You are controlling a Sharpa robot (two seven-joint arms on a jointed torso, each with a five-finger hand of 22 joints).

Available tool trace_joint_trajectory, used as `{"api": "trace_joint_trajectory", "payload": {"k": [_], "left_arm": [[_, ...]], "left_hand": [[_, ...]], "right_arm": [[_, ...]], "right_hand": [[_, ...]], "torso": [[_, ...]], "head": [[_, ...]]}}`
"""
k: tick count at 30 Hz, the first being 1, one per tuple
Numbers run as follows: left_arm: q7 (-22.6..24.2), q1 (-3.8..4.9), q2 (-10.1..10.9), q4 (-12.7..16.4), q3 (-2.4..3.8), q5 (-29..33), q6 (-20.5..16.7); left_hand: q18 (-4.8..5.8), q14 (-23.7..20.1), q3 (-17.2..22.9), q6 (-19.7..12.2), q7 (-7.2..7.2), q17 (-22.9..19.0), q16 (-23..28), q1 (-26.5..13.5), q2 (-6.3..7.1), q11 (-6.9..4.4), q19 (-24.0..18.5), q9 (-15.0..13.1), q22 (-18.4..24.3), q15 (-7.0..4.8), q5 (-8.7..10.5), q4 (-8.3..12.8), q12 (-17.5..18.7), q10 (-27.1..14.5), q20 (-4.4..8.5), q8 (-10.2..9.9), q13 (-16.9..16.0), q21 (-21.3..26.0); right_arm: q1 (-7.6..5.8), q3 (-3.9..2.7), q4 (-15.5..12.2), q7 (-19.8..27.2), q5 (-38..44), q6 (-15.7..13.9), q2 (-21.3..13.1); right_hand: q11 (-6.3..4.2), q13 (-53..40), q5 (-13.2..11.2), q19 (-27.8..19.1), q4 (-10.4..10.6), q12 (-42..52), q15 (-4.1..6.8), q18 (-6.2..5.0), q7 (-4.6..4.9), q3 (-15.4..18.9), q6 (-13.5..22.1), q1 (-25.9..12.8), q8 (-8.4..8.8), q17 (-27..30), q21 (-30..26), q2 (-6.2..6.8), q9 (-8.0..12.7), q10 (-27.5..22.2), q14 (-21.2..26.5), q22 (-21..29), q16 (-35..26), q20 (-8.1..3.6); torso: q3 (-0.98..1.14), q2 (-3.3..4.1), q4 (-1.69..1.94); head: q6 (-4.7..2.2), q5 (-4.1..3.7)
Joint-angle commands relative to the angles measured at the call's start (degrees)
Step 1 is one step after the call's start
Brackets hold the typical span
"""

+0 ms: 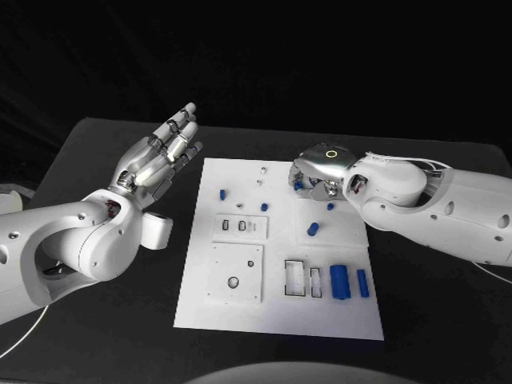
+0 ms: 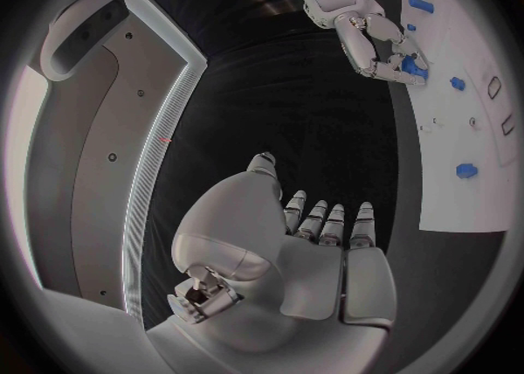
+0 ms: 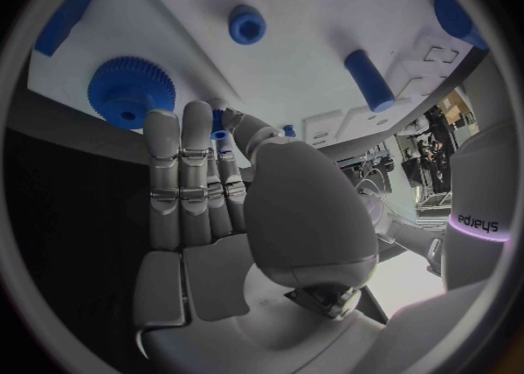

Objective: Assemble the parts on the task board

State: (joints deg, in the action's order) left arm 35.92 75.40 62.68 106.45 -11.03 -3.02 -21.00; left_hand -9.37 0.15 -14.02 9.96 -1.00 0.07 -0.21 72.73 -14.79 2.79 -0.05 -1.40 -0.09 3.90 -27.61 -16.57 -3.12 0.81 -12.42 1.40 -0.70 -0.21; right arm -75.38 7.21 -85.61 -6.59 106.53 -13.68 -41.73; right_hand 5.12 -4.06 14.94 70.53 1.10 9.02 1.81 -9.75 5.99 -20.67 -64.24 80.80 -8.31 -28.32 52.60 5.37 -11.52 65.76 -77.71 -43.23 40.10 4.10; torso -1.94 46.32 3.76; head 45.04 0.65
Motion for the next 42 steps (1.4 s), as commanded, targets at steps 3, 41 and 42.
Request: {"api": "trace_joint_trajectory", "payload": {"k": [3,41,42], "left_arm": [[0.0,0.08,0.0,-0.1,0.01,0.1,1.5],[-0.7,0.06,-1.4,-1.1,-0.07,0.3,2.1],[-0.7,0.06,-1.4,-1.2,-0.07,0.3,2.1]], "left_hand": [[-0.95,-0.2,0.5,0.3,0.82,-0.1,0.2,1.0,0.05,0.60,0.1,-0.1,0.1,0.62,-0.75,0.1,-0.6,0.1,-0.50,0.4,-0.1,0.2],[-1.01,-0.2,1.5,0.5,0.92,-0.1,0.2,3.7,0.44,2.04,0.1,-0.2,0.1,1.76,-3.33,0.3,-1.9,0.5,-1.33,0.5,-0.3,0.2],[-1.01,-0.2,1.5,0.5,0.92,-0.1,0.2,3.7,0.44,2.04,0.1,-0.2,0.1,1.76,-3.33,0.3,-1.9,0.5,-1.33,0.5,-0.3,0.2]], "right_arm": [[-0.69,-0.07,-0.9,1.6,-2.3,-4.2,0.2],[-3.26,-0.43,12.9,1.0,-9.0,1.5,13.7],[-3.21,-0.43,13.0,1.0,-9.0,1.6,13.7]], "right_hand": [[-2.38,-1.0,-0.2,0.3,-0.1,0.2,-0.07,1.15,0.01,-0.2,-0.7,0.9,-0.36,-0.1,0.7,-0.51,-0.6,3.5,-0.5,-1.0,0.3,0.09],[-1.54,-0.3,-0.6,-1.7,0.2,-2.1,-0.24,0.78,0.70,-1.0,2.5,0.8,1.95,-0.3,0.5,-0.11,-0.7,2.3,0.7,-1.6,0.3,0.48],[-1.53,-0.3,-0.6,-1.8,0.2,-2.1,-0.23,0.77,0.71,-1.0,2.6,0.7,1.99,-0.3,0.4,-0.09,-0.7,2.2,0.7,-1.5,0.2,0.47]], "torso": [[-0.04,-0.04,0.04],[-0.05,-0.17,0.06],[-0.05,-0.18,0.05]], "head": [[-0.05,0.07],[-0.18,0.06],[-0.14,0.07]]}}
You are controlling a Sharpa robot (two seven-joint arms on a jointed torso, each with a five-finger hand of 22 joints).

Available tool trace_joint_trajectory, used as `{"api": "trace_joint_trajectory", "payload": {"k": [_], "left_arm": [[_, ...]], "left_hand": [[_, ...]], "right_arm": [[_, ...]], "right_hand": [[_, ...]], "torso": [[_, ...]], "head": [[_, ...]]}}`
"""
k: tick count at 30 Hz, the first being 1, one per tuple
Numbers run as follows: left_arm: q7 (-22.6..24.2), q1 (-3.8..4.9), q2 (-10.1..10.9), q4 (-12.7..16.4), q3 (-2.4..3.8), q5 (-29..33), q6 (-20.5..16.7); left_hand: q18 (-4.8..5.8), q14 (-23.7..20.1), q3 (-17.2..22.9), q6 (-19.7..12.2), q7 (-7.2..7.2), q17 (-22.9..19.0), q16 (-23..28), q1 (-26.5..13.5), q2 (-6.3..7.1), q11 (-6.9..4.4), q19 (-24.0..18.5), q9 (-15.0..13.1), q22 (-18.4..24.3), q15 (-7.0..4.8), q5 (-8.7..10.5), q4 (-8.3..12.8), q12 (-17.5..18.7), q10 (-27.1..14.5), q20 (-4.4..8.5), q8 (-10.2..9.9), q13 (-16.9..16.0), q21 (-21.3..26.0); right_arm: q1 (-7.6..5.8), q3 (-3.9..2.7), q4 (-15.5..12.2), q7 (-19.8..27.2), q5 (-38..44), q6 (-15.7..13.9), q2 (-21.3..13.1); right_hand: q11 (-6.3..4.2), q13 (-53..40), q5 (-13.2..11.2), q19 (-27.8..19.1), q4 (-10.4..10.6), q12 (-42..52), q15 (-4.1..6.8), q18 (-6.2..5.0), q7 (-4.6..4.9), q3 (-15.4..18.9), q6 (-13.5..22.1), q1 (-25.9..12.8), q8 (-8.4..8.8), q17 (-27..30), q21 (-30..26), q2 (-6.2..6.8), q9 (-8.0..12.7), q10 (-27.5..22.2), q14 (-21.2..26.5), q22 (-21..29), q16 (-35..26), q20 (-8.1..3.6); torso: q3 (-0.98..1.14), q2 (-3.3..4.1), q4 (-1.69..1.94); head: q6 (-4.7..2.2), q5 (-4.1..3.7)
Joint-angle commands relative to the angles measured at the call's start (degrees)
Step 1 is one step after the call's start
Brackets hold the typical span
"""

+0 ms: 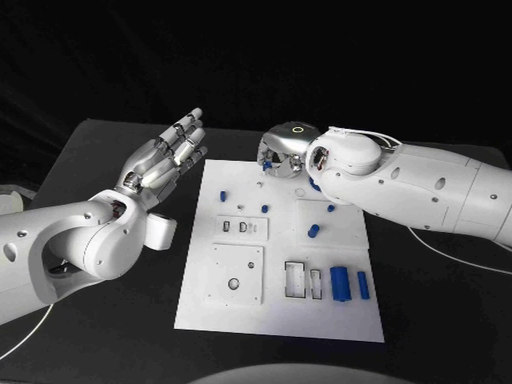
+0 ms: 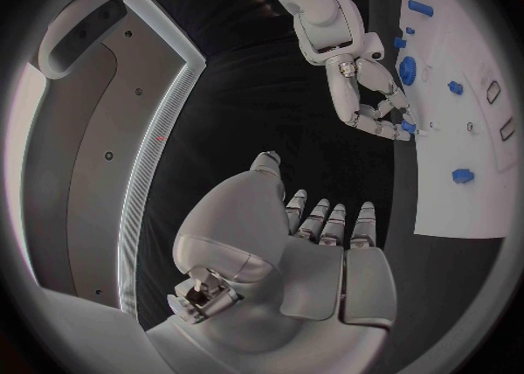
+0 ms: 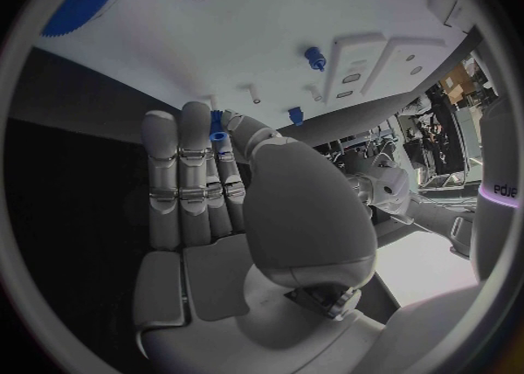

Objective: Assemble the parts on the task board

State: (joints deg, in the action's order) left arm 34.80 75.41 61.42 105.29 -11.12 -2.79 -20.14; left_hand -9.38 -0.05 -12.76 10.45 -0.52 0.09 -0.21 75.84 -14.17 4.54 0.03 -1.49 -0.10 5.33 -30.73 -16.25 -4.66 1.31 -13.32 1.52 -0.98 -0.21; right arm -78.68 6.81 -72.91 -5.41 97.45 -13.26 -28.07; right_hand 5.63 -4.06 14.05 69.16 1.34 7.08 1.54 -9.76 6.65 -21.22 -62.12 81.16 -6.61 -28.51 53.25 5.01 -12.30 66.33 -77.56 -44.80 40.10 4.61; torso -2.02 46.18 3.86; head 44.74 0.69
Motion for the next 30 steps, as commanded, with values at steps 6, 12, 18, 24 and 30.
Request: {"api": "trace_joint_trajectory", "payload": {"k": [6,12,18,24,30], "left_arm": [[0.3,0.06,-0.2,-0.1,0.01,0.1,1.4],[0.3,0.06,-0.4,-0.3,0.01,0.1,1.5],[0.1,0.06,-0.4,-0.4,0.01,0.3,1.7],[-0.2,0.06,-0.4,-0.4,0.01,0.5,2.0],[-0.4,0.06,-0.4,-0.5,0.01,0.5,2.2]], "left_hand": [[-1.01,0.0,0.3,0.0,0.44,-0.1,0.2,0.6,-0.18,0.30,0.0,-0.1,0.1,0.34,-0.24,0.0,-0.3,0.0,-0.45,0.4,-0.1,0.2],[-1.01,0.0,0.3,0.0,0.47,-0.1,0.2,0.7,-0.18,0.33,0.0,-0.1,0.1,0.35,-0.28,0.0,-0.4,0.0,-0.47,0.4,-0.1,0.2],[-1.02,0.0,0.4,0.1,0.68,-0.1,0.2,0.8,-0.21,0.33,0.0,-0.1,0.1,0.40,-0.39,0.0,-0.4,0.0,-0.55,0.4,-0.1,0.2],[-1.01,0.0,0.5,0.3,1.12,-0.1,0.2,1.0,-0.23,0.22,0.0,-0.1,0.1,0.44,-0.38,0.0,-0.4,0.0,-0.64,0.4,-0.1,0.2],[-1.00,0.0,0.6,0.8,1.81,-0.1,0.2,1.1,-0.33,0.02,0.0,-0.2,0.1,0.47,-0.40,-0.1,-0.4,0.0,-0.76,0.6,-0.1,0.2]], "right_arm": [[0.45,-0.03,0.5,-0.2,0.0,1.6,0.1],[0.70,-0.03,0.7,0.2,-0.2,1.0,0.3],[0.88,-0.03,1.1,0.4,-0.6,0.4,0.6],[0.99,-0.03,1.3,0.5,-0.8,-0.5,0.8],[1.04,-0.03,1.3,0.4,-0.8,-0.9,0.9]], "right_hand": [[-1.99,-0.2,0.3,-0.6,0.0,-0.4,0.07,0.76,0.06,-0.5,0.6,0.3,0.44,-0.1,-0.3,0.30,0.1,1.5,0.7,0.0,0.2,-0.06],[-1.98,-0.2,0.3,-0.6,0.0,-0.4,0.07,0.77,0.08,-0.5,0.7,0.3,0.51,-0.1,-0.2,0.29,0.1,1.4,0.7,-0.1,0.2,-0.06],[-1.98,-0.2,0.3,-0.6,0.0,-0.4,0.07,0.77,0.09,-0.5,0.7,0.3,0.52,-0.1,-0.2,0.29,0.1,1.4,0.7,-0.1,0.2,-0.06],[-1.97,-0.2,0.3,-0.7,0.0,-0.5,0.05,0.77,0.12,-0.6,0.8,0.3,0.60,-0.1,-0.2,0.30,0.1,1.4,0.8,-0.1,0.2,-0.06],[-1.95,-0.2,0.3,-0.7,0.1,-0.5,0.05,0.78,0.14,-0.6,0.9,0.4,0.66,-0.1,-0.2,0.29,0.1,1.4,0.8,-0.2,0.2,-0.06]], "torso": [[0.08,-0.06,-0.10],[0.06,-0.05,-0.08],[0.04,-0.07,-0.02],[0.00,-0.09,-0.01],[-0.01,-0.09,-0.02]], "head": [[0.29,0.07],[0.28,-0.06],[0.49,-0.09],[0.54,-0.09],[0.54,-0.04]]}}
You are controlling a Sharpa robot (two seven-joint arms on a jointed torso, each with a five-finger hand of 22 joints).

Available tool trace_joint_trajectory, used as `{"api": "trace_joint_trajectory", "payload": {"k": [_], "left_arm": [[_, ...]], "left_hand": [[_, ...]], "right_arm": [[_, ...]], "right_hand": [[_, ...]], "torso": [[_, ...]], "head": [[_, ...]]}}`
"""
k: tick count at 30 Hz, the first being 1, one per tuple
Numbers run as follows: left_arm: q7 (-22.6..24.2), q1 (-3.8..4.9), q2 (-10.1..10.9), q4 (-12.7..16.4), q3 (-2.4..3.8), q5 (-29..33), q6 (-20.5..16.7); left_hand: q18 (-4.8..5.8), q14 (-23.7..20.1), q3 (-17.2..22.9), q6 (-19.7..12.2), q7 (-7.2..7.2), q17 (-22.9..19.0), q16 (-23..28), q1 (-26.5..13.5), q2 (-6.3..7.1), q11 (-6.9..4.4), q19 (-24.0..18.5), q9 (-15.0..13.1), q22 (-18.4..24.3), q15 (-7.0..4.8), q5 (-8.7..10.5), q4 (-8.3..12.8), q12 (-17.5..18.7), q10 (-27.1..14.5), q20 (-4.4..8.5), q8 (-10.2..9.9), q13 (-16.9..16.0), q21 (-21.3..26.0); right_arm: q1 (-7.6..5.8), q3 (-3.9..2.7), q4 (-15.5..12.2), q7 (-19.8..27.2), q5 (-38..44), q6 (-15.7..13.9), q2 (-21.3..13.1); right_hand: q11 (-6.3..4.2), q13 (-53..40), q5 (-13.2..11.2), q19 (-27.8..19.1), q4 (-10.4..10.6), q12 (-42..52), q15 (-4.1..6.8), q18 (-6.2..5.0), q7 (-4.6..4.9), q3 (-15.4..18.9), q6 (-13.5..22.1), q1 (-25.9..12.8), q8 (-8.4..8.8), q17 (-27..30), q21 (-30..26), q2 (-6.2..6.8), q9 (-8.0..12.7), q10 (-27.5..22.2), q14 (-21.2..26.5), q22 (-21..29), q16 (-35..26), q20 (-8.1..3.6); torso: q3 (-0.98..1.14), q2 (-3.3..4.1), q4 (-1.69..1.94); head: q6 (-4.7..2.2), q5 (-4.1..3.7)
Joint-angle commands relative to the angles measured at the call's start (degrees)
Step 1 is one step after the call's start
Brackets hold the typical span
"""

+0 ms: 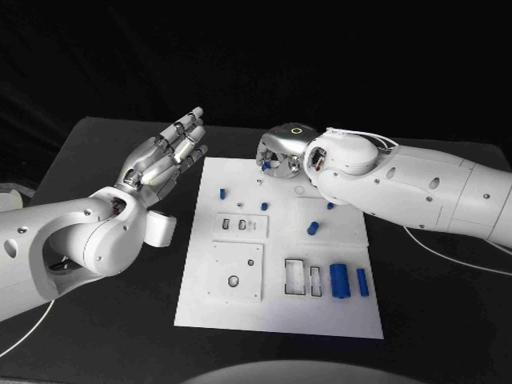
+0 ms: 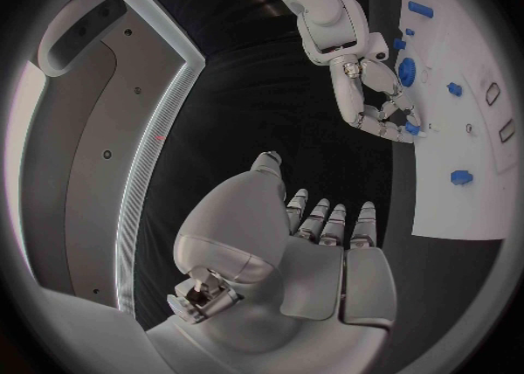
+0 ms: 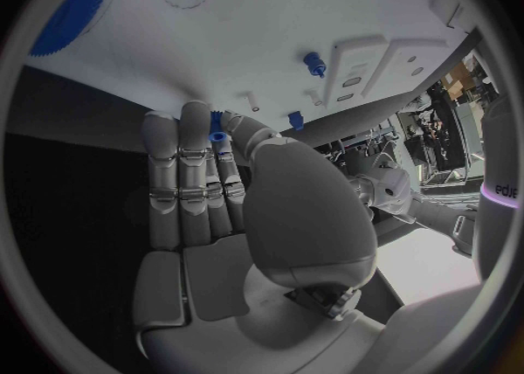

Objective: Assemble the parts on the task board

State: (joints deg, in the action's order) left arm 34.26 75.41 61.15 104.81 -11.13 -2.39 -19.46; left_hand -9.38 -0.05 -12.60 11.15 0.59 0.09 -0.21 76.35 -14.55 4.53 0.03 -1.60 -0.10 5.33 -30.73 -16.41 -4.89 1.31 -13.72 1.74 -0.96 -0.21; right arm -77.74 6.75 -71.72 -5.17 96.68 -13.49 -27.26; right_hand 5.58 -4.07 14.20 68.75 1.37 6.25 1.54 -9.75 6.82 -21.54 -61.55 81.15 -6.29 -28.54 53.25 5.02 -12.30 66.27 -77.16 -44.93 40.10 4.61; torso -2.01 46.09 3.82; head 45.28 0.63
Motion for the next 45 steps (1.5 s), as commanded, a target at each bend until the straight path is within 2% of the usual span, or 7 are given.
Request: {"api": "trace_joint_trajectory", "payload": {"k": [1,15,21,23,27,39,45], "left_arm": [[0.1,0.06,-0.1,0.0,0.02,0.1,1.6],[-0.4,0.06,-0.2,-0.1,0.02,0.2,1.9],[-0.6,0.06,-0.2,-0.1,0.02,0.4,2.0],[-0.7,0.06,-0.2,-0.1,0.02,0.6,2.0],[-0.8,0.06,-0.2,-0.2,0.02,0.8,2.1],[-1.1,0.06,-0.2,-0.4,0.00,0.9,2.5],[-1.1,0.05,-0.1,-0.4,-0.01,1.0,2.6]], "left_hand": [[-0.99,0.0,0.4,0.1,0.70,-0.1,0.2,0.6,0.05,0.03,0.0,-0.1,0.1,0.47,-0.40,0.1,-0.2,0.0,-0.36,0.4,-0.1,0.2],[-0.99,0.0,0.6,1.2,1.78,-0.1,0.2,0.9,0.00,-0.24,0.0,-0.2,0.1,0.54,-0.53,0.1,-0.3,0.0,-0.53,0.7,-0.1,0.2],[-0.99,0.0,0.7,1.7,2.23,-0.1,0.2,1.1,-0.03,-0.22,0.0,-0.3,0.1,0.57,-0.61,0.1,-0.3,0.0,-0.60,0.9,-0.1,0.2],[-0.99,0.0,0.7,1.8,2.35,-0.1,0.2,1.1,-0.04,-0.23,0.0,-0.3,0.1,0.59,-0.65,0.1,-0.4,0.0,-0.62,0.9,-0.1,0.2],[-0.99,0.0,0.8,2.1,2.60,-0.1,0.2,1.2,-0.05,-0.19,0.0,-0.3,0.1,0.64,-0.72,0.1,-0.4,0.0,-0.67,1.0,-0.1,0.2],[-0.99,0.0,0.8,2.3,2.90,-0.1,0.2,1.3,-0.07,-0.17,0.0,-0.4,0.1,0.72,-0.83,0.2,-0.4,0.0,-0.74,1.1,-0.1,0.2],[-1.00,0.0,0.9,2.3,3.03,-0.1,0.2,1.4,-0.05,-0.18,0.0,-0.4,0.1,0.83,-0.91,0.2,-0.4,0.0,-0.79,1.2,-0.1,0.2]], "right_arm": [[0.10,0.03,0.1,0.1,-0.1,-0.5,0.2],[0.53,0.03,1.0,-0.9,-0.4,1.7,1.1],[0.71,0.03,1.3,-2.1,-0.4,1.8,1.2],[0.76,0.03,1.3,-2.2,-0.5,1.4,1.1],[0.82,0.03,1.3,-2.3,-0.6,0.7,0.9],[0.93,0.03,1.0,-2.3,-1.5,0.3,-0.5],[0.97,0.04,-0.5,-1.9,-1.7,-2.6,-2.6]], "right_hand": [[-1.86,-0.2,0.1,-0.4,0.0,0.2,0.05,0.77,0.01,-0.4,0.5,0.4,0.45,-0.1,-0.2,0.26,0.1,1.4,0.4,-0.1,0.2,-0.07],[-1.60,-0.1,-0.2,-1.4,0.4,-0.6,0.11,0.57,0.13,-0.6,1.9,0.0,1.43,-0.1,-1.0,0.49,0.3,0.3,1.0,0.4,0.1,-0.09],[-0.80,0.4,-0.5,-3.6,0.7,-2.7,-0.30,0.22,0.52,-1.3,6.3,-0.3,2.81,-0.1,-3.1,1.23,1.4,-5.3,2.4,1.9,-0.3,0.14],[-0.67,0.4,-1.0,-4.2,0.9,-2.6,-0.55,0.07,-0.53,-1.2,9.3,-0.6,2.74,-0.1,-3.6,1.56,2.2,-8.9,2.7,2.1,-0.4,0.30],[-0.59,0.3,-1.1,-5.3,0.5,-2.6,-0.58,-0.11,-1.21,-0.6,12.7,-0.3,2.71,0.0,-4.8,1.73,3.3,-13.8,3.4,2.7,-0.4,0.58],[-0.62,0.0,-1.3,-5.8,0.6,-2.0,-0.66,-0.24,-0.90,0.0,12.2,-0.3,2.22,0.0,-5.3,1.50,3.4,-14.2,3.7,2.8,-0.4,0.65],[-0.79,-0.2,-1.0,-5.6,0.6,-1.3,-0.54,-0.24,-0.22,0.2,11.5,-0.3,1.95,-0.1,-5.1,1.36,3.4,-13.6,3.6,2.3,-0.2,0.61]], "torso": [[-0.03,-0.01,0.02],[0.02,-0.03,0.08],[0.01,-0.03,0.02],[0.02,-0.03,0.00],[0.06,-0.02,-0.03],[0.04,-0.05,-0.05],[0.04,0.00,-0.02]], "head": [[-0.01,0.02],[-0.08,-0.05],[-0.16,0.04],[-0.14,0.05],[-0.20,0.14],[-0.32,0.18],[-0.70,0.13]]}}
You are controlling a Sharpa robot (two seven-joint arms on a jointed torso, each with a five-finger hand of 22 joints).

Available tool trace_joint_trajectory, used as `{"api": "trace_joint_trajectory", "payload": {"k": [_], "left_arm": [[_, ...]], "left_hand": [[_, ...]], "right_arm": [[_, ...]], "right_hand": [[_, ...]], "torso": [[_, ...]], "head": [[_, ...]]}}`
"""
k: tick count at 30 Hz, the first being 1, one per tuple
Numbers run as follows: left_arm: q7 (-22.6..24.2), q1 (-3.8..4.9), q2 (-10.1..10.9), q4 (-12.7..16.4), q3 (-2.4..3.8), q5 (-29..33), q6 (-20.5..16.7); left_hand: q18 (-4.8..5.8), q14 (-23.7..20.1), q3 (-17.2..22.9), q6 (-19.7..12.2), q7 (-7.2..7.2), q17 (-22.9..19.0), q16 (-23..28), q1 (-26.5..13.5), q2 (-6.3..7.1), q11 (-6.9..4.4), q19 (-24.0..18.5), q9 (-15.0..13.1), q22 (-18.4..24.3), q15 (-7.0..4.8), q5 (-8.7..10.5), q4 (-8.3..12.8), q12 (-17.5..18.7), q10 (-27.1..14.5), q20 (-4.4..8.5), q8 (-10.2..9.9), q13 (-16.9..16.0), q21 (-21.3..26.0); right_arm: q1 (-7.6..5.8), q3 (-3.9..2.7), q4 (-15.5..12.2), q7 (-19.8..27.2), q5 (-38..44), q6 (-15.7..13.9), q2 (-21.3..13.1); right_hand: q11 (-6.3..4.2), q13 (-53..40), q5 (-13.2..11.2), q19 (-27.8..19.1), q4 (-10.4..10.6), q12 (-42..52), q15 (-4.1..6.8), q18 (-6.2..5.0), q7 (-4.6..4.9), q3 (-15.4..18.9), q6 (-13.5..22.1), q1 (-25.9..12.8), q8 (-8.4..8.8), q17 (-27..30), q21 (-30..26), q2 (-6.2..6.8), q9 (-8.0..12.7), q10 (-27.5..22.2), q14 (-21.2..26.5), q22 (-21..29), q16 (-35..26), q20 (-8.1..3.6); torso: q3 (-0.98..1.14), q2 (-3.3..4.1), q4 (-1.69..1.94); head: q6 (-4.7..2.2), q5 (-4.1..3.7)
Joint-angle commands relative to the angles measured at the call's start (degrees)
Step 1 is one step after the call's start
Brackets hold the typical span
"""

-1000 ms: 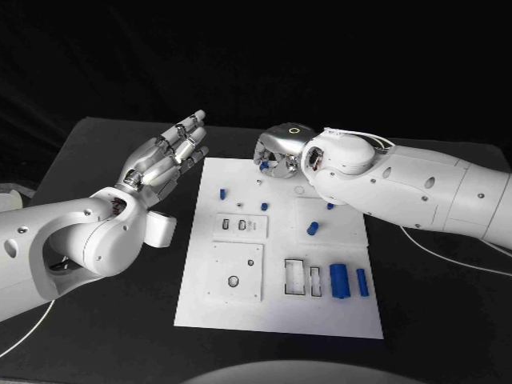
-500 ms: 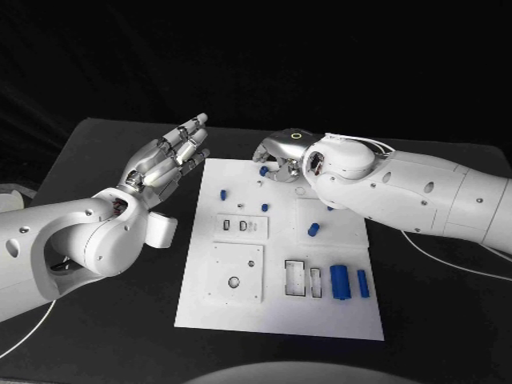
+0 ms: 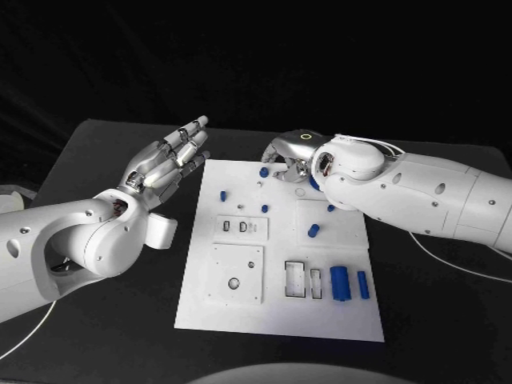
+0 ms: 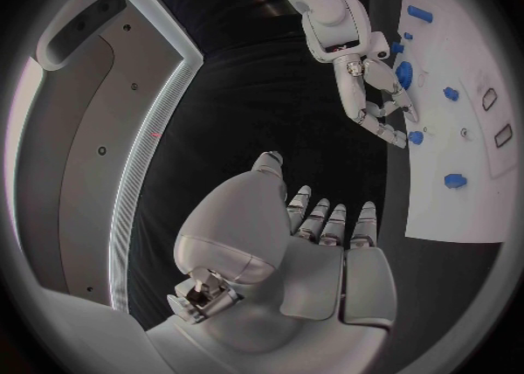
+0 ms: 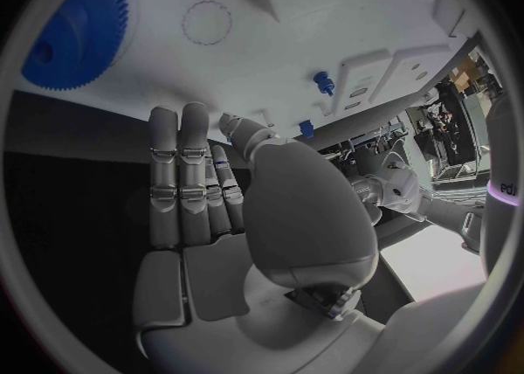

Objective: Assemble the parts on the task board

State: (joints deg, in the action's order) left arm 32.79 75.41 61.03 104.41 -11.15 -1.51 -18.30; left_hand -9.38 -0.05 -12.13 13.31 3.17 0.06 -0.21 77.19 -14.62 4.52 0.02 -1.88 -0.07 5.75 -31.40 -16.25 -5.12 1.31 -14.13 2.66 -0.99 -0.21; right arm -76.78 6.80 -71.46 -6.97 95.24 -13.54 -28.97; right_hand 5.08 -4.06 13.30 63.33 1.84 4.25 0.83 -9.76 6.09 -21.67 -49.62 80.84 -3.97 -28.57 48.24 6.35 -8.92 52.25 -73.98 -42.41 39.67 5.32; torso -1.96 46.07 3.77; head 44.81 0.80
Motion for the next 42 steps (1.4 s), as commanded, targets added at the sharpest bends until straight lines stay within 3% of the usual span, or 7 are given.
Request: {"api": "trace_joint_trajectory", "payload": {"k": [1,7,10,14,19,24,42], "left_arm": [[0.4,0.05,0.1,0.0,0.01,0.1,1.4],[0.3,0.05,0.5,0.1,-0.01,0.2,1.3],[0.2,0.05,0.6,0.1,-0.01,0.2,1.4],[0.1,0.05,0.7,0.1,-0.02,0.2,1.4],[-0.2,0.05,0.4,-0.2,-0.02,0.2,1.7],[-0.4,0.05,0.2,-0.4,-0.04,0.2,2.0],[-0.8,0.04,0.1,-0.5,-0.07,0.2,2.4]], "left_hand": [[-1.00,0.0,0.4,0.2,0.48,-0.1,0.2,0.6,0.03,-0.16,0.0,-0.1,0.1,0.44,-0.28,0.1,-0.2,0.0,-0.40,0.3,-0.1,0.2],[-1.00,0.0,0.5,0.2,0.50,-0.1,0.2,0.6,0.04,-0.15,0.0,-0.1,0.1,0.47,-0.31,0.1,-0.2,0.0,-0.41,0.3,-0.1,0.2],[-1.01,0.0,0.5,0.3,0.51,-0.1,0.2,0.7,0.05,-0.14,0.0,-0.1,0.1,0.50,-0.34,0.1,-0.3,0.0,-0.43,0.3,-0.1,0.2],[-1.01,0.0,0.5,0.3,0.55,-0.1,0.2,0.7,0.08,-0.11,0.0,-0.1,0.1,0.59,-0.37,0.1,-0.3,0.0,-0.46,0.4,-0.1,0.2],[-1.03,0.0,0.6,0.2,0.50,-0.1,0.2,0.9,0.10,0.03,0.0,-0.1,0.1,0.93,-0.39,0.1,-0.4,0.0,-0.59,0.4,-0.1,0.2],[-1.03,0.0,0.6,0.2,0.44,-0.1,0.2,0.9,0.10,0.12,0.0,-0.1,0.1,1.04,-0.40,0.1,-0.4,0.0,-0.65,0.4,-0.1,0.2],[-1.03,0.0,0.6,0.1,0.39,-0.1,0.2,0.9,0.08,0.18,0.0,-0.1,0.1,1.14,-0.41,0.1,-0.4,0.0,-0.71,0.4,-0.1,0.2]], "right_arm": [[-0.05,-0.01,-1.4,-0.1,-0.3,-3.1,-1.6],[-1.60,-0.02,-7.0,-1.1,-0.3,-4.8,-7.0],[-2.34,-0.02,-10.2,-2.1,-0.3,-4.3,-10.3],[-2.83,-0.01,-12.3,-3.1,-0.8,-1.9,-13.5],[-2.84,0.10,-12.8,-5.6,-2.5,2.7,-16.1],[-2.35,0.20,-12.8,-7.0,-3.1,3.8,-17.4],[-1.23,0.24,-12.1,-6.5,-3.0,3.1,-18.3]], "right_hand": [[-0.34,-0.3,-0.1,-0.1,0.1,1.0,0.20,-0.23,0.73,0.4,-0.6,0.0,-0.44,-0.1,0.0,-0.01,0.0,0.9,0.4,-0.4,0.3,-0.13],[-0.59,-1.3,-0.1,-0.3,0.7,4.3,0.34,-0.25,0.95,0.3,-1.3,-0.2,-0.45,-0.1,-0.3,-0.09,0.3,5.4,0.6,-0.8,0.4,-0.22],[-2.41,-5.0,-1.2,-1.0,0.6,11.3,1.08,-0.53,0.21,1.4,-2.7,-0.3,-0.95,-0.1,-1.3,0.04,0.1,13.5,1.0,-0.3,0.3,-0.72],[-4.58,-23.9,-4.7,-0.3,2.8,34.3,1.89,-0.46,-1.66,6.1,-5.1,-3.9,-1.12,-2.8,-2.0,0.25,-0.1,11.9,-0.2,-1.4,3.1,-1.81],[-5.18,-73.6,-5.8,8.0,5.9,78.0,1.96,2.52,-1.86,9.6,-3.0,-7.9,-0.03,-45.3,12.8,-0.15,-0.4,27.2,-9.5,-17.7,38.4,-2.33],[-5.31,-85.9,-4.6,13.2,7.1,85.8,2.18,4.80,-1.63,11.1,-1.6,-9.4,-0.01,-61.1,23.8,-0.89,-0.7,37.7,-15.8,-29.4,50.1,-2.04],[-5.67,-85.9,-2.6,16.2,8.5,85.8,3.36,5.83,-2.07,11.8,2.3,-10.1,0.36,-61.4,29.4,-0.29,0.6,37.7,-16.0,-35.8,50.3,-2.98]], "torso": [[-0.02,-0.03,-0.07],[-0.06,-0.05,-0.21],[-0.03,-0.04,-0.24],[0.00,-0.04,-0.38],[0.04,-0.06,-0.17],[0.06,-0.08,-0.21],[-0.06,-0.07,-0.12]], "head": [[-0.25,0.10],[-0.02,0.11],[0.08,-0.05],[0.13,0.03],[0.10,-0.32],[-0.01,-0.22],[0.21,-0.14]]}}
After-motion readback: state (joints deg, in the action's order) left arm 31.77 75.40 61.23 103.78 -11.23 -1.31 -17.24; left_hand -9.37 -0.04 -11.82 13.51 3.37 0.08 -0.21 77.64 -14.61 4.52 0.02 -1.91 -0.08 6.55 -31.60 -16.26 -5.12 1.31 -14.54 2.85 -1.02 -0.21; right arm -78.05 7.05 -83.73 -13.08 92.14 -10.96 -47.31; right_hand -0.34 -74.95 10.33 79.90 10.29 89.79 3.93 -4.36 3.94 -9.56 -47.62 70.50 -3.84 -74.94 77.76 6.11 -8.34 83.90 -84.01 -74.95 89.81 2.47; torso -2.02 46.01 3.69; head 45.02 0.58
